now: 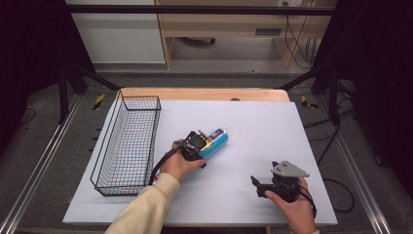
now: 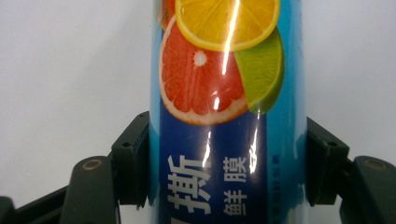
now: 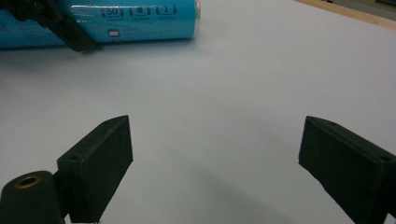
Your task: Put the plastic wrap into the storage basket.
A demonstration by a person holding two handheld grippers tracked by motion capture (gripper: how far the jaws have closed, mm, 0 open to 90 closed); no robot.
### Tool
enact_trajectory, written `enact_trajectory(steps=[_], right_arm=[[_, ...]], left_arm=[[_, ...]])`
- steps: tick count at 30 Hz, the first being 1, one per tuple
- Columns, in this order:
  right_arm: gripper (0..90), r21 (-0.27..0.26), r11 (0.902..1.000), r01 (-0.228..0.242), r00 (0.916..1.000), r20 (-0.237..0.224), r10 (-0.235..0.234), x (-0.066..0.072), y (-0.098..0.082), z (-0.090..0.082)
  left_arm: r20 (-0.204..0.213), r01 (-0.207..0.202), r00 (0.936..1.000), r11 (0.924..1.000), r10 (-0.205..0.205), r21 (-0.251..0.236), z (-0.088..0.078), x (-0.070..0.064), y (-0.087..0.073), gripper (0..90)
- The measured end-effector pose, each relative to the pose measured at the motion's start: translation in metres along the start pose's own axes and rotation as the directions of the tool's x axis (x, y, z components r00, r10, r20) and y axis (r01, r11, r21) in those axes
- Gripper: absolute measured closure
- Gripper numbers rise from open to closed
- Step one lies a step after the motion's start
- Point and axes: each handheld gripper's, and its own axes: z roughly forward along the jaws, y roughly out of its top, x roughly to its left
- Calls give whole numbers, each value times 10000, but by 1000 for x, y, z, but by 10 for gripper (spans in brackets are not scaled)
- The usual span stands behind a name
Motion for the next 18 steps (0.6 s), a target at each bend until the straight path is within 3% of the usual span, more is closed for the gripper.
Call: enact_trajectory(steps=[8, 9, 15, 18], right_arm=[[102, 139, 9996, 251, 9997, 36, -252, 3, 0, 2], [102, 148, 9996, 223, 9997, 25, -223, 3, 0, 1], [102, 122, 9997, 228, 9997, 6, -228, 2, 0, 2], [102, 136, 9997, 221, 9998, -16, -221, 3, 0, 2]], left_arm=[[69, 173, 9998, 9961, -168, -866, -17, -6, 3, 320], [107, 206, 9998, 9931, -195, -1151, -22, -7, 4, 320], [212, 347, 9993, 9832, -314, -1789, -35, -11, 5, 321], [41, 379, 9993, 9764, -379, -2127, -44, -13, 6, 321]])
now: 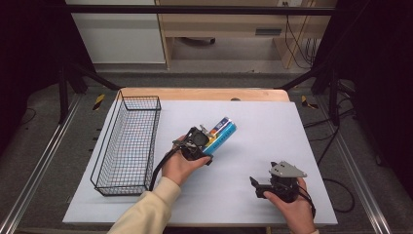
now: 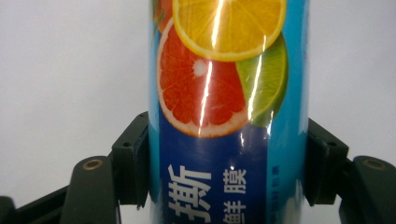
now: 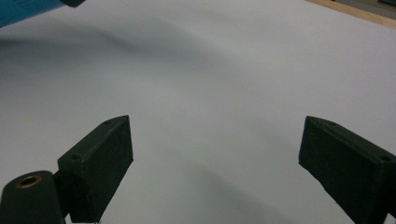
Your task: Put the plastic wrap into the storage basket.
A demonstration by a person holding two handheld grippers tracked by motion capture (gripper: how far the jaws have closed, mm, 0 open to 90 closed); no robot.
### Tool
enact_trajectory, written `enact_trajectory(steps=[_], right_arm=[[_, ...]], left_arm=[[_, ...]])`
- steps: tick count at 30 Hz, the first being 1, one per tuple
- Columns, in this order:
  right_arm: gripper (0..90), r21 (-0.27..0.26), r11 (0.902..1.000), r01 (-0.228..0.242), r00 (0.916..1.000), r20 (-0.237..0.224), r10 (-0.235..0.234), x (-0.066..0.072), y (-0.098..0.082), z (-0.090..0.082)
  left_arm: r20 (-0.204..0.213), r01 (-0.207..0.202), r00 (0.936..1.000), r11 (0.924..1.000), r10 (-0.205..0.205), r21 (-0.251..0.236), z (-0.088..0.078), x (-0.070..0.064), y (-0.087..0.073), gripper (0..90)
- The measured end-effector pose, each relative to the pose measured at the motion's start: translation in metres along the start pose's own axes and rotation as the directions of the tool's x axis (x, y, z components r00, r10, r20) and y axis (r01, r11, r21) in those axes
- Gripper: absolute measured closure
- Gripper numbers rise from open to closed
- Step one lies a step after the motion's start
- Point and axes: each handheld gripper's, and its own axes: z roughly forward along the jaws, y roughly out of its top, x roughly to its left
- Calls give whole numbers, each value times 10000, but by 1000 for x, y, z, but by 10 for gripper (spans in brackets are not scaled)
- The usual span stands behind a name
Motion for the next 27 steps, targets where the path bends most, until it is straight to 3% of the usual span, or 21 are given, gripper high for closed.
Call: enact_trajectory(steps=[5, 11, 19, 27], right_arm=[[101, 17, 10000, 7, 10000, -15, -7, 0, 0, 0], [101, 37, 10000, -23, 10000, -30, 23, 1, 0, 1], [99, -48, 10000, -58, 10000, -26, 58, -1, 0, 0], [98, -90, 9998, -166, 9999, -27, 165, -1, 0, 0]], left_arm=[[63, 93, 9999, 9992, -90, -393, -12, -2, 4, 321], [8, -89, 10000, 9980, 90, -629, -33, -5, 12, 321], [-461, -508, 9978, 9970, 481, -579, -70, -8, 21, 321], [-808, -521, 9956, 9972, 477, -530, -99, -3, 24, 321]])
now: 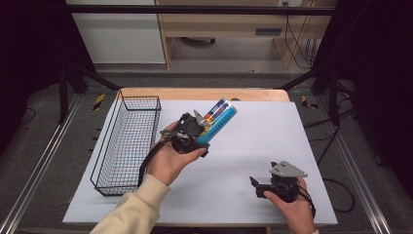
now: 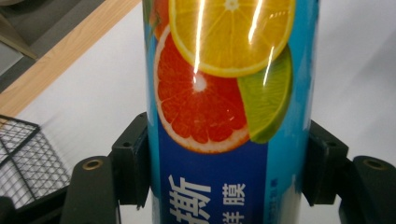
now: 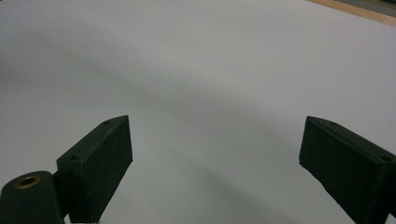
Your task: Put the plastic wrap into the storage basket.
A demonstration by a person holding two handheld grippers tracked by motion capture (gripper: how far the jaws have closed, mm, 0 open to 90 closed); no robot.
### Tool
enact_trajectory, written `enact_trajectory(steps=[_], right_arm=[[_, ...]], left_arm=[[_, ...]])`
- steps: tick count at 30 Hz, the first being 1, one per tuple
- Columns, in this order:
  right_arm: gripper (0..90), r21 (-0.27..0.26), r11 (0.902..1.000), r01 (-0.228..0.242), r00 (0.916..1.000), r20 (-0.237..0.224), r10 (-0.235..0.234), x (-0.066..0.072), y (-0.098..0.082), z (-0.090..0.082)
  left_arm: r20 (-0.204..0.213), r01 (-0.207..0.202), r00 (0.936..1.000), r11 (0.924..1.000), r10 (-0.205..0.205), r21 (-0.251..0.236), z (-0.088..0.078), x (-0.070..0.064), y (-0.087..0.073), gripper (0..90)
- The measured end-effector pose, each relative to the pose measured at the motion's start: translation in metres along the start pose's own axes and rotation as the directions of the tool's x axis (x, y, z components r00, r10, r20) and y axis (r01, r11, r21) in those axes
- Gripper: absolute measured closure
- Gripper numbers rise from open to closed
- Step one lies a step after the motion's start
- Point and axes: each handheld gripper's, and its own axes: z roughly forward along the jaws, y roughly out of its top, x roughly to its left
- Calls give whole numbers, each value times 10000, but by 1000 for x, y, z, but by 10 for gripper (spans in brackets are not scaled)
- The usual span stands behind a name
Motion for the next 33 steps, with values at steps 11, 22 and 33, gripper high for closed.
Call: enact_trajectory(steps=[11, 22, 33], right_arm=[[83, 31, 9992, -394, 9992, 15, 394, -3, -1, 0], [56, 60, 9975, -699, 9975, -67, 699, -6, -1, 1], [54, -20, 9975, -712, 9973, 172, 712, -9, -2, -1]], left_arm=[[-418, -52, 9991, 9997, 63, 259, -27, 12, -1, 321], [-653, -44, 9978, 9992, 69, 386, -41, 20, -4, 321], [-870, 99, 9962, 9985, -52, 536, -60, 26, -18, 321]])
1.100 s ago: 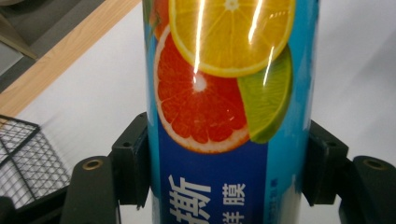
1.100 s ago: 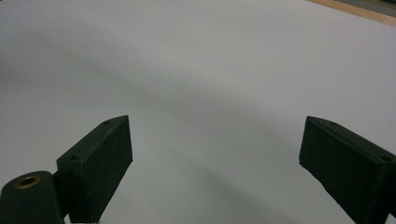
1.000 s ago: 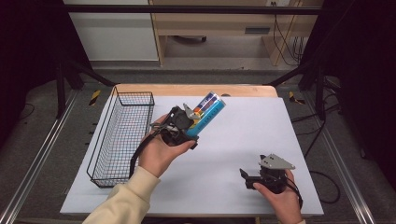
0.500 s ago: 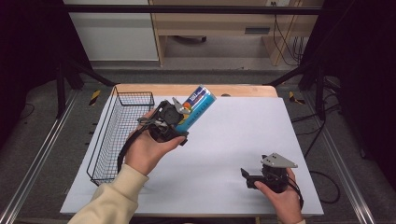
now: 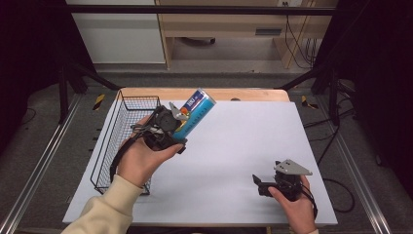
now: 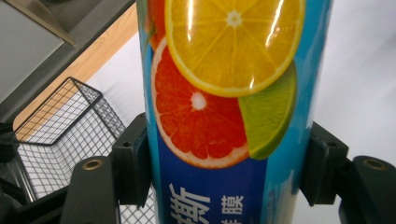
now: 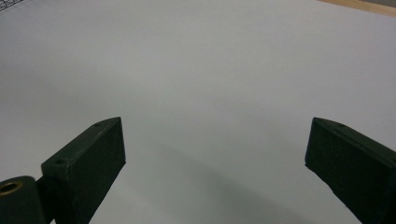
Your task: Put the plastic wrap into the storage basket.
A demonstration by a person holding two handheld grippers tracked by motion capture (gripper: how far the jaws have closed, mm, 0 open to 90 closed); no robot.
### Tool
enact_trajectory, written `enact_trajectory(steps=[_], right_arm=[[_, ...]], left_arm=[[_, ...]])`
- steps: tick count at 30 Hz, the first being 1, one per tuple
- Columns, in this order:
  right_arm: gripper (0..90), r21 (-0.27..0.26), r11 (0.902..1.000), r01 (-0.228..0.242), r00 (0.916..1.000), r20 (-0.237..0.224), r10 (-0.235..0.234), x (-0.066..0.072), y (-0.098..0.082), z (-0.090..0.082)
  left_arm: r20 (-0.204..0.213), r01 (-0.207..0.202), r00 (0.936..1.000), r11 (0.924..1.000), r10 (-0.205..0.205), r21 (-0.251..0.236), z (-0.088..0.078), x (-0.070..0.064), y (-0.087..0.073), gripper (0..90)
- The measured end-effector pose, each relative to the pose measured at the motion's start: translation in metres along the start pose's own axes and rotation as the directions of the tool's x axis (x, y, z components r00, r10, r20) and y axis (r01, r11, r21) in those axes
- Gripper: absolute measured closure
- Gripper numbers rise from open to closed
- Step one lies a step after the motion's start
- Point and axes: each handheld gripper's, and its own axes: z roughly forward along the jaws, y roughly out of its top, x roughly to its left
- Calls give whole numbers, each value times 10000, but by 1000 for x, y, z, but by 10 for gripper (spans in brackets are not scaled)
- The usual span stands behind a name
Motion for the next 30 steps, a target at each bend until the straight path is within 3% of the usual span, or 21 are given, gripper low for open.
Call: enact_trajectory(steps=[30], right_arm=[[54, 137, 9999, -68, 9999, 87, 67, -1, -1, 1]], left_arm=[[-230, 613, 9979, 9975, -605, 345, -26, 18, -60, 321]])
